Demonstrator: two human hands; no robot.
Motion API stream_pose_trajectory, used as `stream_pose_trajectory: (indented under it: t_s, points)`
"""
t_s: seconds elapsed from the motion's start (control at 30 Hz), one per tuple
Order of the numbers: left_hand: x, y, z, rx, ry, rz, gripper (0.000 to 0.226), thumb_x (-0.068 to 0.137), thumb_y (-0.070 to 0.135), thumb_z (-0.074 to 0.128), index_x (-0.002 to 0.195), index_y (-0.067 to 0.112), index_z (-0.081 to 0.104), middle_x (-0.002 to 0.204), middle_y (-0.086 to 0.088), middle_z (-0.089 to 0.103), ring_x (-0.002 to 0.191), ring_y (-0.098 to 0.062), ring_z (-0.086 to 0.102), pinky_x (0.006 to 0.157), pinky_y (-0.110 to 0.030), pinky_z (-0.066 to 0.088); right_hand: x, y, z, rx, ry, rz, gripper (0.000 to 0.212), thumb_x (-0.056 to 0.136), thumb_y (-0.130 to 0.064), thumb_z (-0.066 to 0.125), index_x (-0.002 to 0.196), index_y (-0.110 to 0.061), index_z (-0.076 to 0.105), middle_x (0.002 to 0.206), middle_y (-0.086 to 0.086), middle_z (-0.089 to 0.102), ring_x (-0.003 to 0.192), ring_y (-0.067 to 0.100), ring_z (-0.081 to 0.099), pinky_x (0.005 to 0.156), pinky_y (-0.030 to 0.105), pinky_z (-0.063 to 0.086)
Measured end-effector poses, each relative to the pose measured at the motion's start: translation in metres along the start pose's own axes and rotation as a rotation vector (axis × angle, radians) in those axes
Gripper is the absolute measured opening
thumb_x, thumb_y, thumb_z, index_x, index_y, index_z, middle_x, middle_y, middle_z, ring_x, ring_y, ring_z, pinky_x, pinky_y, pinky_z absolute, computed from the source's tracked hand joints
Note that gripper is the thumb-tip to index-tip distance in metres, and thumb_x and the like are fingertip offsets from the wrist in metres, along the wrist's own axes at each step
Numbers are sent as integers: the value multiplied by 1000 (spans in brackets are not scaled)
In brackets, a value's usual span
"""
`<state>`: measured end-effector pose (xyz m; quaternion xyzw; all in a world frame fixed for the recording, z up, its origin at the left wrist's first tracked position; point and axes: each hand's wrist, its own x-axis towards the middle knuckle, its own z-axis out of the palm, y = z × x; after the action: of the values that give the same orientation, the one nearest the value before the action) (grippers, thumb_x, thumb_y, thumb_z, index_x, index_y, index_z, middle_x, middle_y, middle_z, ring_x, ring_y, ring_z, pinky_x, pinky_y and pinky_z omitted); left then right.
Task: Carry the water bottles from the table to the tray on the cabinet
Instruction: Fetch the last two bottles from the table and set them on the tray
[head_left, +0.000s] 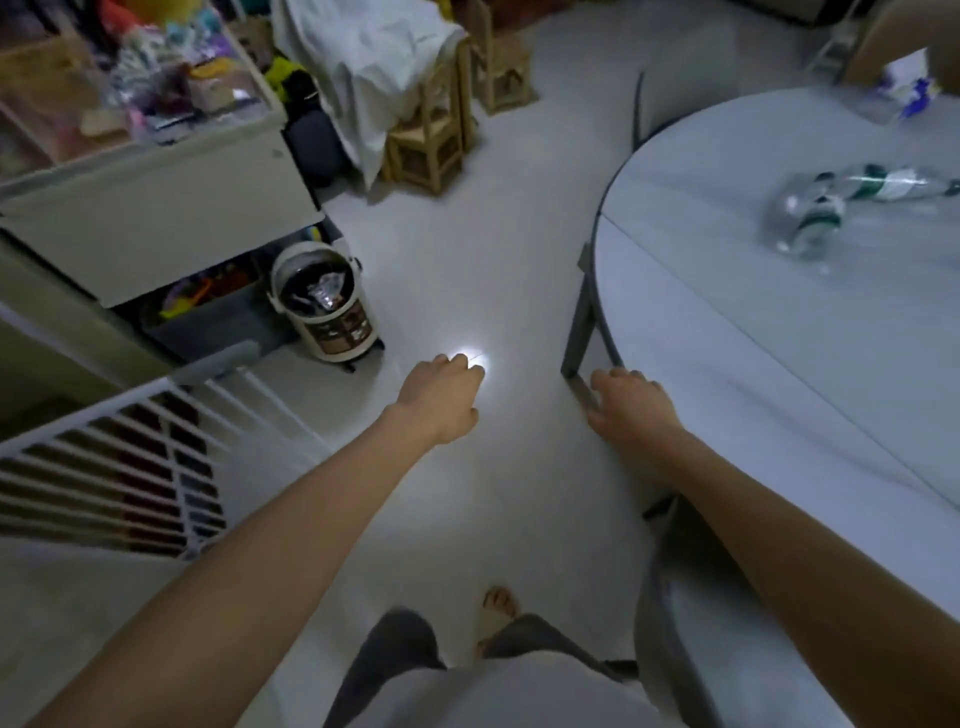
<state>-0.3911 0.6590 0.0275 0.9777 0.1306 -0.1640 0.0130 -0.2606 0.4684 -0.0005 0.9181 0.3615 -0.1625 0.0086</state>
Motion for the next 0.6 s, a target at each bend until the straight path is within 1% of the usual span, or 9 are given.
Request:
stream_pose_trajectory:
  t_s: [0.1,0.23,0.37,0.5,0.6]
  points:
    - [64,-11,-20,51,-23,63,42,93,30,51,131,12,48,129,-9,50,119,-29,48,92,-38,41,35,22,-15,28,-2,88,39,94,-31,49,127,-11,48,128,13,52,117,32,50,96,41,40]
    - [181,-6,-51,88,-13,210,41,93,29,51,129,11,50,129,-9,50,119,-29,48,97,-39,41,91,71,-32,70,12,249,39,95,-31,48,128,-11,47,128,11,52,116,31,50,95,41,40]
    - [295,19,-81,85,14,407,43,92,27,52,132,11,48,132,-10,46,121,-29,45,97,-38,39,143,125,-51,136,48,454,38,95,-32,50,127,-11,46,127,11,52,116,30,50,95,39,40]
    - [392,47,-120,137,5,587,47,92,30,53,134,11,45,135,-10,42,123,-29,43,98,-38,38,183,172,-80,270,106,666,38,94,-31,52,127,-12,47,126,11,52,115,30,51,92,38,40]
    - [459,75,-149,169,0,696,50,93,30,53,137,10,42,137,-11,40,124,-29,42,99,-39,39,203,211,-97,397,183,822,43,94,-31,54,132,-12,45,128,11,52,117,31,51,92,39,41]
